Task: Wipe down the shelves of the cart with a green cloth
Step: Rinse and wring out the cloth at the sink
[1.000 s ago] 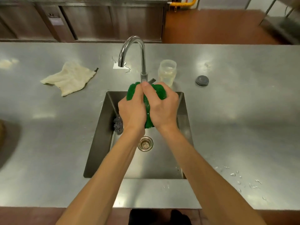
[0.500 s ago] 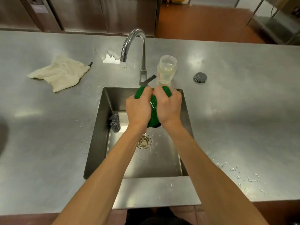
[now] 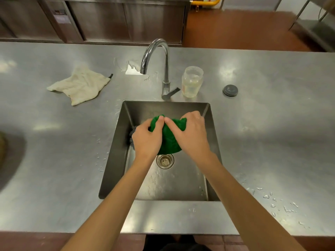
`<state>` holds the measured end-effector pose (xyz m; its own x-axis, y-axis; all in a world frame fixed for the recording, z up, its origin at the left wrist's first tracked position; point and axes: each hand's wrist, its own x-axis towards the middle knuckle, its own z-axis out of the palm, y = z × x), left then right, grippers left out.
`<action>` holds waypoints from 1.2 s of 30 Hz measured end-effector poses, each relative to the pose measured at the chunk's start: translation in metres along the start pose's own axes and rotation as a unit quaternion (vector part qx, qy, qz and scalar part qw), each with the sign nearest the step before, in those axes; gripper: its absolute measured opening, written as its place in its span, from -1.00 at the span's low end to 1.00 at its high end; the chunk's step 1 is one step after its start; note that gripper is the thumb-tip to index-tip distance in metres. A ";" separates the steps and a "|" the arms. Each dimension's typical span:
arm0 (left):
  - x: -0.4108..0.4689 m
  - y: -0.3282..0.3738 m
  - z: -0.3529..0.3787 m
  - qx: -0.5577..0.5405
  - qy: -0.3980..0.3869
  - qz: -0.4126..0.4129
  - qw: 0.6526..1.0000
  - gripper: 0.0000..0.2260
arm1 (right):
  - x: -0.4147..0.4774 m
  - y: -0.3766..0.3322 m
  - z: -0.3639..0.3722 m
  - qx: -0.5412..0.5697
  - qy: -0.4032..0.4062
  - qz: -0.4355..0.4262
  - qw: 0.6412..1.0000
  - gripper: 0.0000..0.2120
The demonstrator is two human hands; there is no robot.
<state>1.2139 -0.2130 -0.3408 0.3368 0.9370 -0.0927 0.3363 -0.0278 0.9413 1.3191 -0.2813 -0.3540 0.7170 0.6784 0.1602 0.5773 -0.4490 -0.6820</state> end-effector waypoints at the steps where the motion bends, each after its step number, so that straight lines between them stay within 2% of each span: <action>1: 0.000 -0.001 -0.001 0.014 0.002 0.017 1.000 -0.74 | 0.000 0.005 -0.001 -0.023 0.007 -0.007 1.000 -0.47; 5: 0.000 0.002 -0.002 0.019 0.015 0.046 0.999 -0.77 | 0.001 0.024 -0.007 -0.081 0.044 -0.086 0.992 -0.38; 8: 0.004 0.000 -0.004 0.003 0.004 0.008 1.000 -0.77 | -0.001 0.028 -0.016 -0.033 0.045 -0.156 0.986 -0.45; 10: 0.004 -0.002 -0.004 -0.006 -0.014 -0.020 1.000 -0.76 | 0.000 0.023 -0.021 0.012 0.046 -0.158 0.986 -0.51; 14: 0.002 -0.003 -0.003 0.059 -0.126 -0.099 0.985 -0.65 | 0.006 0.010 -0.028 0.089 0.031 -0.140 0.986 -0.51; 16: -0.004 -0.007 -0.004 0.097 -0.195 -0.109 0.970 -0.56 | 0.006 0.007 -0.033 0.103 0.028 -0.154 0.982 -0.54; 18: -0.012 -0.015 -0.006 0.105 -0.262 -0.072 0.957 -0.38 | 0.005 0.004 -0.039 0.123 0.013 -0.176 0.977 -0.57; 20: -0.023 -0.020 -0.004 0.097 -0.311 -0.006 0.945 -0.30 | 0.003 0.000 -0.047 0.146 -0.002 -0.187 0.971 -0.60; 22: -0.030 -0.020 0.000 0.093 -0.334 0.063 0.936 -0.17 | 0.000 -0.006 -0.056 0.165 -0.007 -0.196 0.967 -0.60; 24: -0.034 -0.017 0.009 0.055 -0.349 0.101 0.930 -0.15 | -0.004 -0.013 -0.065 0.195 -0.001 -0.195 0.961 -0.60; 26: -0.038 -0.011 0.018 -0.010 -0.321 0.090 0.943 -0.34 | -0.008 -0.021 -0.074 0.237 0.003 -0.181 0.955 -0.62; 29: -0.034 -0.002 0.027 -0.026 -0.191 0.090 0.977 -0.62 | -0.012 -0.029 -0.086 0.276 0.001 -0.142 0.951 -0.68; 31: -0.027 0.000 0.028 -0.055 -0.132 0.050 0.988 -0.72 | -0.016 -0.026 -0.087 0.282 0.006 -0.074 0.957 -0.78; 34: -0.020 0.005 0.027 -0.051 -0.081 0.012 0.995 -0.68 | -0.020 0.002 -0.078 0.218 0.038 0.000 0.975 -0.86; 36: -0.021 0.012 0.025 -0.013 -0.080 0.031 0.996 -0.57 | -0.023 0.015 -0.074 0.212 -0.003 0.035 0.977 -0.76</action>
<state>1.2329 -0.2421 -0.3355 0.4927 0.8663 -0.0825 0.2880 -0.0729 0.9548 1.3405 -0.3468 -0.3149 0.7455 0.6590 0.0997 0.3132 -0.2144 -0.9252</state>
